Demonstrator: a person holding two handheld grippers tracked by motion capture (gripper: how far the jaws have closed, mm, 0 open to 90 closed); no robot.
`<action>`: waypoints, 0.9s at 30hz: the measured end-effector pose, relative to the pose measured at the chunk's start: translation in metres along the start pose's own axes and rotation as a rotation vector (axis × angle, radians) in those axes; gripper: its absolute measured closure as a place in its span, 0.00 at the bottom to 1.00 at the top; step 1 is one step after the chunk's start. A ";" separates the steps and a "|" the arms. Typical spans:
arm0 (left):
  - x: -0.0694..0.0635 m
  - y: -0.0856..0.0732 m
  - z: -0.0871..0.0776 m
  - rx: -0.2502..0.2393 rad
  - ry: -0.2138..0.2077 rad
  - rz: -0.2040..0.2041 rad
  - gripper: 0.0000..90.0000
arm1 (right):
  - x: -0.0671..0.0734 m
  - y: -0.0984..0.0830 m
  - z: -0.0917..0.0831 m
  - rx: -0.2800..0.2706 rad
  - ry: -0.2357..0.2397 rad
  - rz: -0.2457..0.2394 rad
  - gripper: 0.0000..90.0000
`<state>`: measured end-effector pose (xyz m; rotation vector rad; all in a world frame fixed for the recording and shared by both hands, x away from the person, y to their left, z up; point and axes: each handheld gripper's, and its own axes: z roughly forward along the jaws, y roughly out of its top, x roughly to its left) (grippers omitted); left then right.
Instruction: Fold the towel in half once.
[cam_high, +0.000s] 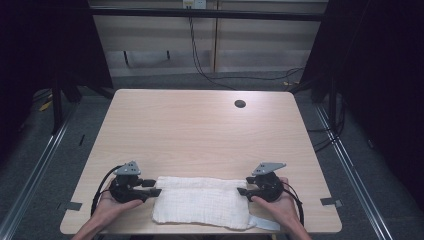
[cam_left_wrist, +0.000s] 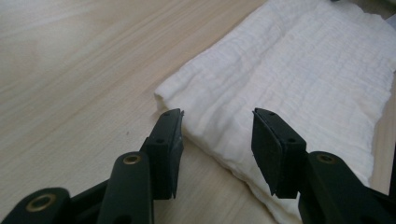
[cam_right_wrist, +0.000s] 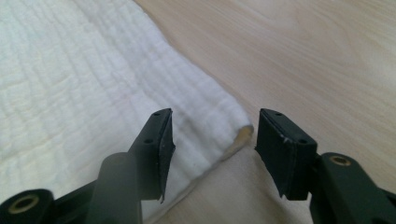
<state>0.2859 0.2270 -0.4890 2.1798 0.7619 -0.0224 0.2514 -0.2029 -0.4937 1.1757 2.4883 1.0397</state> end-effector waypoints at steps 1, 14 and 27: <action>-0.001 0.000 0.002 0.019 0.008 0.010 0.60 | 0.000 -0.001 0.001 -0.002 -0.004 0.000 0.50; -0.009 0.005 0.014 0.063 0.016 0.039 0.85 | 0.003 0.001 0.004 -0.014 -0.002 -0.016 0.94; -0.023 0.024 0.039 0.064 -0.045 0.052 0.95 | -0.021 0.002 -0.010 0.001 -0.038 0.020 0.97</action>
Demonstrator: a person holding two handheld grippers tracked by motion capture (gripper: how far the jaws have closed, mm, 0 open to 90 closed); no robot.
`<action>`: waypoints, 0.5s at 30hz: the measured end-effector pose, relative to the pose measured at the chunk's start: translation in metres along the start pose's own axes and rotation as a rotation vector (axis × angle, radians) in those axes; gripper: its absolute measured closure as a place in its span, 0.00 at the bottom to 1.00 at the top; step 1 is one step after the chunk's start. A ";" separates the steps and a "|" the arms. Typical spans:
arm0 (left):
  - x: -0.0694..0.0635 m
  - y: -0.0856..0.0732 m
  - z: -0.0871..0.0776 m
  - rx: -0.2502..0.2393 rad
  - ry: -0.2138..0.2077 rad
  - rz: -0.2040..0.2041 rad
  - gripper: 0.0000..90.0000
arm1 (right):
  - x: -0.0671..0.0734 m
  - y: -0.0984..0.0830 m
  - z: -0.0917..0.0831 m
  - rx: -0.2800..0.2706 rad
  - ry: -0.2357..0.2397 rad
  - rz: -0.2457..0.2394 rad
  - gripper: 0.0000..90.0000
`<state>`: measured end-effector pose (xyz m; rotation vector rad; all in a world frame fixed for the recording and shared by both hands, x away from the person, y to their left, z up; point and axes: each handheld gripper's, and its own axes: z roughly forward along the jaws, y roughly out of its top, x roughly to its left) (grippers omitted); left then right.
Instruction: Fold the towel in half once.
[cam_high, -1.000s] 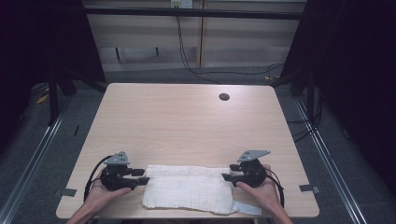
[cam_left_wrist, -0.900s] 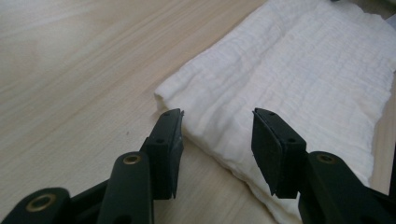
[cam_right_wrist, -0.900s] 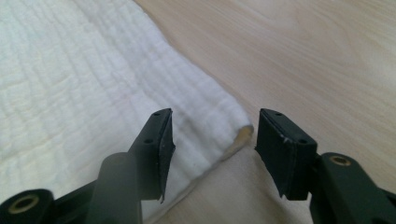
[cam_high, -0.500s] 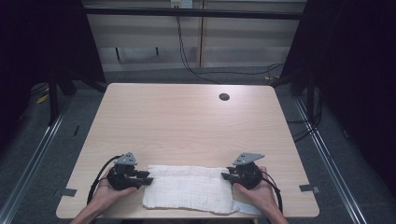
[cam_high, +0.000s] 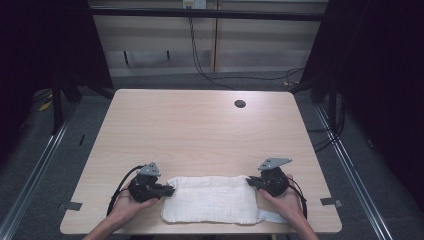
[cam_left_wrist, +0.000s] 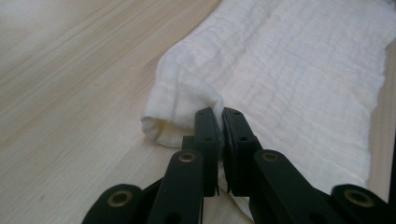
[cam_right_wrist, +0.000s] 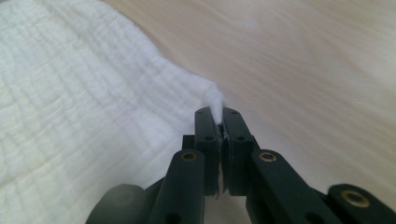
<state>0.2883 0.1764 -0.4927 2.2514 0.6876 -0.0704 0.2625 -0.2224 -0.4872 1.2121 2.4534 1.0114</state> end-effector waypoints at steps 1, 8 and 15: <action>-0.001 0.002 0.001 0.011 0.001 0.014 0.95 | -0.003 0.001 0.000 -0.003 0.002 0.000 0.97; 0.003 0.006 0.007 -0.012 -0.005 0.003 0.91 | -0.022 -0.001 -0.002 0.007 -0.017 0.040 0.95; 0.017 -0.003 -0.016 -0.093 0.031 -0.042 0.69 | -0.016 0.001 -0.015 -0.092 -0.030 0.081 0.61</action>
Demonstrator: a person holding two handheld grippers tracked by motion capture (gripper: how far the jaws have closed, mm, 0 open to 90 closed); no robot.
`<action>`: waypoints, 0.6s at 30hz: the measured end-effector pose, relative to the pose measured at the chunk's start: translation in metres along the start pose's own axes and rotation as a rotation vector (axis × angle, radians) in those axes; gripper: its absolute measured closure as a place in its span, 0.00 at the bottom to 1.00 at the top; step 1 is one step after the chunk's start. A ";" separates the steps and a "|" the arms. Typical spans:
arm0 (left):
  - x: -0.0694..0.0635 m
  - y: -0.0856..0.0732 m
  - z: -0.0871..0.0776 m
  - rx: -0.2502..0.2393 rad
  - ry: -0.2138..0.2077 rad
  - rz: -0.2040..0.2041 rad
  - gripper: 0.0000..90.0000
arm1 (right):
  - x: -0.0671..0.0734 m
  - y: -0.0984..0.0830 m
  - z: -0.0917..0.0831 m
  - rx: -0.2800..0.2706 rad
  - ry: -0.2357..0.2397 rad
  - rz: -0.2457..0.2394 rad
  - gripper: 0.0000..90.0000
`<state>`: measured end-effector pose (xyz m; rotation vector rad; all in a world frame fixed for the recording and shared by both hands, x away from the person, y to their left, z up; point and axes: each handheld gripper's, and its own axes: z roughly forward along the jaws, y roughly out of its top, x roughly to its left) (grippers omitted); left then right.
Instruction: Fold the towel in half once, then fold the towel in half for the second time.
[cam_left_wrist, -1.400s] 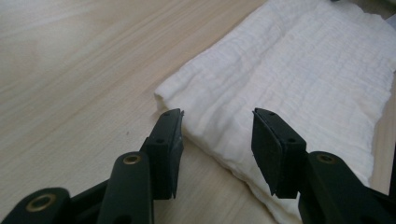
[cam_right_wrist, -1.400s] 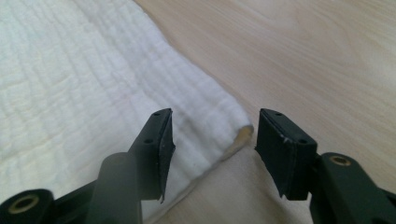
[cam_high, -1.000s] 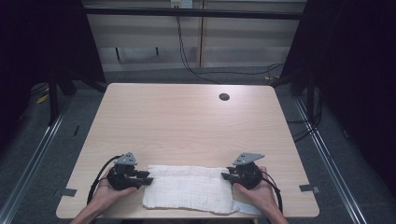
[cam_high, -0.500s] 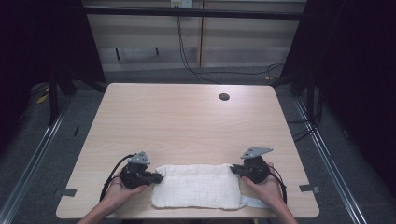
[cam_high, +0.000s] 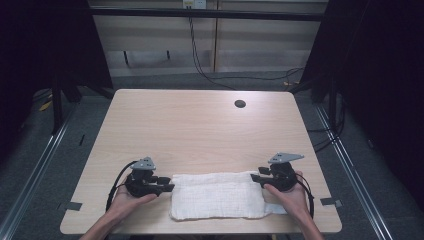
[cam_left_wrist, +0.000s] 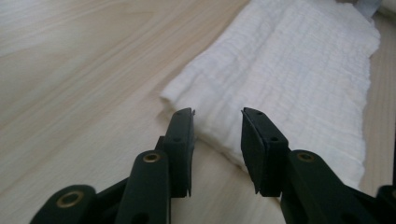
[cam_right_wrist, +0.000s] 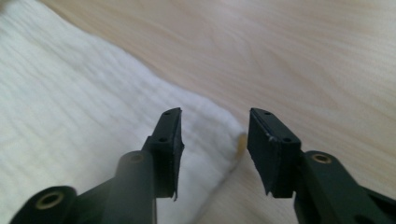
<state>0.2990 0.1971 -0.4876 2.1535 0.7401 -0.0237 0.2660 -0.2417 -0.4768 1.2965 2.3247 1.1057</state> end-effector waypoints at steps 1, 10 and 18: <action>0.000 0.000 0.000 0.000 0.000 0.000 0.68 | 0.003 0.001 -0.002 -0.009 -0.001 0.000 0.61; 0.009 0.003 -0.007 -0.036 0.026 -0.009 0.60 | 0.052 0.010 -0.001 -0.001 0.151 -0.109 0.63; 0.012 0.004 -0.005 -0.045 0.028 -0.014 0.56 | 0.096 0.024 0.022 0.013 0.253 -0.181 0.56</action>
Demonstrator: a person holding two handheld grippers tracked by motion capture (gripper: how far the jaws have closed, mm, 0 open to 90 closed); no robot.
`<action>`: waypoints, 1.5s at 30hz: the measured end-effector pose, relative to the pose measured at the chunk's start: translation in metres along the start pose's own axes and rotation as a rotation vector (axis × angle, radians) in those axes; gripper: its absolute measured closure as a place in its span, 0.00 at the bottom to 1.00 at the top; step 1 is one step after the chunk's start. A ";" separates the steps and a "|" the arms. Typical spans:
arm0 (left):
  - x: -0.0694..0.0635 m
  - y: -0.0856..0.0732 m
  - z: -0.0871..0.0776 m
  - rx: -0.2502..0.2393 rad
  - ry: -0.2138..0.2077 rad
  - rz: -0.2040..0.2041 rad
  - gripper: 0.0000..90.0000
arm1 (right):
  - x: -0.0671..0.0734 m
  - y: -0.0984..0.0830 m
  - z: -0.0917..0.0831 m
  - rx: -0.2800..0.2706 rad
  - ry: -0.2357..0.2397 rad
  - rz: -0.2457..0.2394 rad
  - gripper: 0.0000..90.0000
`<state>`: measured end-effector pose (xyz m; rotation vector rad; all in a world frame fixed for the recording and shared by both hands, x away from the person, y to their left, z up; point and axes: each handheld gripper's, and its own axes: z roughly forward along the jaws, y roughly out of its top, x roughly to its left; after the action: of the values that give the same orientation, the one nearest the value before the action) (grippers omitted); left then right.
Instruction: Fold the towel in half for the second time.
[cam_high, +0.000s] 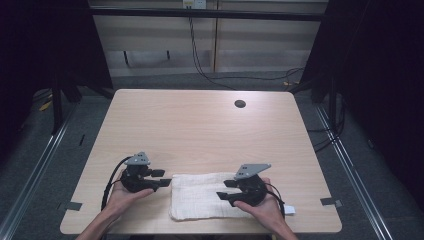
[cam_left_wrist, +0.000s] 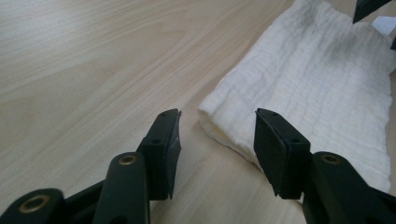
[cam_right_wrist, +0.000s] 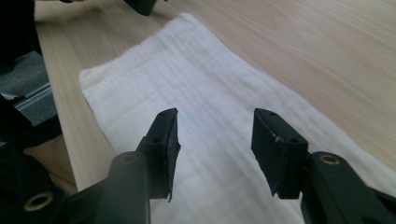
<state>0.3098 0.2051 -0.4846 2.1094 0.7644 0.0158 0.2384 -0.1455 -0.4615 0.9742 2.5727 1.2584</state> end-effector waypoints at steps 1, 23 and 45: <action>0.000 0.000 0.000 0.000 0.000 0.000 0.56 | 0.000 0.000 0.000 0.000 0.000 0.000 0.56; 0.006 0.007 -0.001 -0.019 0.027 -0.025 0.47 | 0.061 0.041 0.070 0.072 0.215 -0.167 0.70; 0.006 0.002 0.002 0.010 0.022 -0.013 0.45 | 0.088 0.030 0.110 0.131 0.230 -0.242 0.63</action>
<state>0.3165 0.2063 -0.4854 2.1168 0.7931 0.0283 0.2248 -0.0066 -0.4952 0.5390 2.8712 1.2120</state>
